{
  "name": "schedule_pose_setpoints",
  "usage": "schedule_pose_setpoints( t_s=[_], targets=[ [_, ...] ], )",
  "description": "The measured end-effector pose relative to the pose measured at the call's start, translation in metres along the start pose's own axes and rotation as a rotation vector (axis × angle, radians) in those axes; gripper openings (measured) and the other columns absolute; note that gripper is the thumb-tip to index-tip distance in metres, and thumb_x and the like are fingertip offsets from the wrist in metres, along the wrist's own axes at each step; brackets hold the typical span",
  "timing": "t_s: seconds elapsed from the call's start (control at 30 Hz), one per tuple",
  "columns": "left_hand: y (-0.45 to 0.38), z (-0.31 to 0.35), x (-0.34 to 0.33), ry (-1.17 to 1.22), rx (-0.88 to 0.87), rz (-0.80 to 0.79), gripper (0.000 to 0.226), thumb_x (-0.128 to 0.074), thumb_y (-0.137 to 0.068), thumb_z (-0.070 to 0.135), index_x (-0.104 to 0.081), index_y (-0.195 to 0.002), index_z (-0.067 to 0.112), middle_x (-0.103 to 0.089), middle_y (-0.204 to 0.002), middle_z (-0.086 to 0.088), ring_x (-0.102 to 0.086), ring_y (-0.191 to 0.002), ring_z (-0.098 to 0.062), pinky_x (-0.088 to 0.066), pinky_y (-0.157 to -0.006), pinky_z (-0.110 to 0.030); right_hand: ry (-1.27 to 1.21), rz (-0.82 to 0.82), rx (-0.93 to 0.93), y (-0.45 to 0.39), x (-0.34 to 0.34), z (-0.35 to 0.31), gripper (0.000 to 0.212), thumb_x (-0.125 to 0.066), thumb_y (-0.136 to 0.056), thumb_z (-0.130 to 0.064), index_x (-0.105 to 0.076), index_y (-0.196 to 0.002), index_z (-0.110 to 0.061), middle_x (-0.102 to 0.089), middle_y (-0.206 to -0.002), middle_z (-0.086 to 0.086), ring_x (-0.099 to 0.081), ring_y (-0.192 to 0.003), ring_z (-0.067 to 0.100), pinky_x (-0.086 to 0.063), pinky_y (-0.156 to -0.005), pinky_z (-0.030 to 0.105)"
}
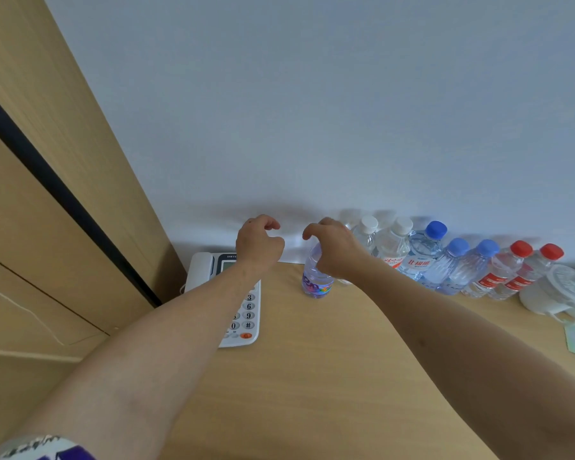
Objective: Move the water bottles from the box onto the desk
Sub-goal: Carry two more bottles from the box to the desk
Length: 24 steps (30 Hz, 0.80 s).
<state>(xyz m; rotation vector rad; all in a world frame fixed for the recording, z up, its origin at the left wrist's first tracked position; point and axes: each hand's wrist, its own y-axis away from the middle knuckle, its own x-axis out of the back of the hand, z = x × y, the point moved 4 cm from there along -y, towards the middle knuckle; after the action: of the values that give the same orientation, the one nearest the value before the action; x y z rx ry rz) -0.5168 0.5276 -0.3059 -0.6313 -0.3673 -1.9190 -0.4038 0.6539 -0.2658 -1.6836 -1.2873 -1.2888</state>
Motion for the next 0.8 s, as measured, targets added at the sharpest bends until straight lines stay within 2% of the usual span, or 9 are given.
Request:
schedule_pose_setpoints(
  t_s=[0.1, 0.23, 0.33, 0.47, 0.7, 0.8],
  targets=[
    [0.000, 0.001, 0.001, 0.002, 0.002, -0.003, 0.035, -0.066, -0.080, -0.001, -0.070, -0.111, 0.015, -0.065, -0.119, -0.003, -0.060, -0.105, -0.020, -0.048, -0.089, -0.030, 0.166, -0.024, -0.099, -0.006, 0.005, 0.004, 0.044, -0.077, -0.082, -0.031, -0.062, -0.119, -0.012, -0.054, -0.117, 0.014, -0.057, -0.109, 0.034, -0.044, -0.076, 0.034],
    [-0.002, 0.005, 0.000, 0.003, -0.005, -0.008, 0.035, -0.067, -0.081, -0.001, -0.070, -0.111, 0.015, -0.064, -0.120, -0.003, -0.060, -0.105, -0.020, -0.050, -0.090, -0.032, 0.175, -0.019, -0.056, -0.011, 0.008, 0.005, 0.030, -0.071, -0.085, -0.014, -0.068, -0.115, -0.008, -0.060, -0.115, 0.014, -0.061, -0.103, 0.035, -0.045, -0.076, 0.033],
    [-0.003, 0.007, 0.000, -0.010, -0.008, -0.007, 0.035, -0.066, -0.080, -0.001, -0.070, -0.111, 0.016, -0.064, -0.120, -0.003, -0.060, -0.103, -0.019, -0.046, -0.085, -0.028, 0.156, 0.020, -0.004, -0.012, 0.008, 0.009, 0.035, -0.061, -0.083, 0.002, -0.069, -0.115, -0.009, -0.061, -0.113, 0.013, -0.060, -0.101, 0.033, -0.038, -0.072, 0.030],
    [-0.004, 0.006, -0.003, -0.016, 0.001, -0.013, 0.035, -0.066, -0.080, -0.001, -0.070, -0.111, 0.015, -0.063, -0.121, -0.003, -0.060, -0.104, -0.020, -0.044, -0.084, -0.027, 0.109, 0.044, 0.040, -0.014, 0.005, 0.014, 0.042, -0.055, -0.076, 0.010, -0.070, -0.112, -0.008, -0.063, -0.116, 0.012, -0.059, -0.103, 0.032, -0.034, -0.070, 0.028],
    [-0.004, 0.005, -0.007, -0.021, 0.010, -0.021, 0.035, -0.066, -0.079, -0.002, -0.070, -0.111, 0.014, -0.064, -0.121, -0.004, -0.061, -0.106, -0.021, -0.049, -0.090, -0.031, 0.153, -0.002, 0.013, -0.018, 0.005, 0.018, 0.054, -0.062, -0.082, -0.001, -0.059, -0.133, -0.018, -0.056, -0.125, 0.011, -0.061, -0.107, 0.034, -0.046, -0.075, 0.034],
    [-0.004, 0.004, -0.010, -0.024, 0.012, -0.025, 0.035, -0.066, -0.079, -0.002, -0.071, -0.110, 0.013, -0.064, -0.120, -0.005, -0.061, -0.106, -0.023, -0.049, -0.091, -0.032, 0.155, -0.043, -0.007, -0.019, 0.006, 0.019, 0.050, -0.075, -0.081, -0.017, -0.061, -0.129, -0.018, -0.059, -0.118, 0.011, -0.062, -0.103, 0.034, -0.048, -0.078, 0.034]
  ],
)
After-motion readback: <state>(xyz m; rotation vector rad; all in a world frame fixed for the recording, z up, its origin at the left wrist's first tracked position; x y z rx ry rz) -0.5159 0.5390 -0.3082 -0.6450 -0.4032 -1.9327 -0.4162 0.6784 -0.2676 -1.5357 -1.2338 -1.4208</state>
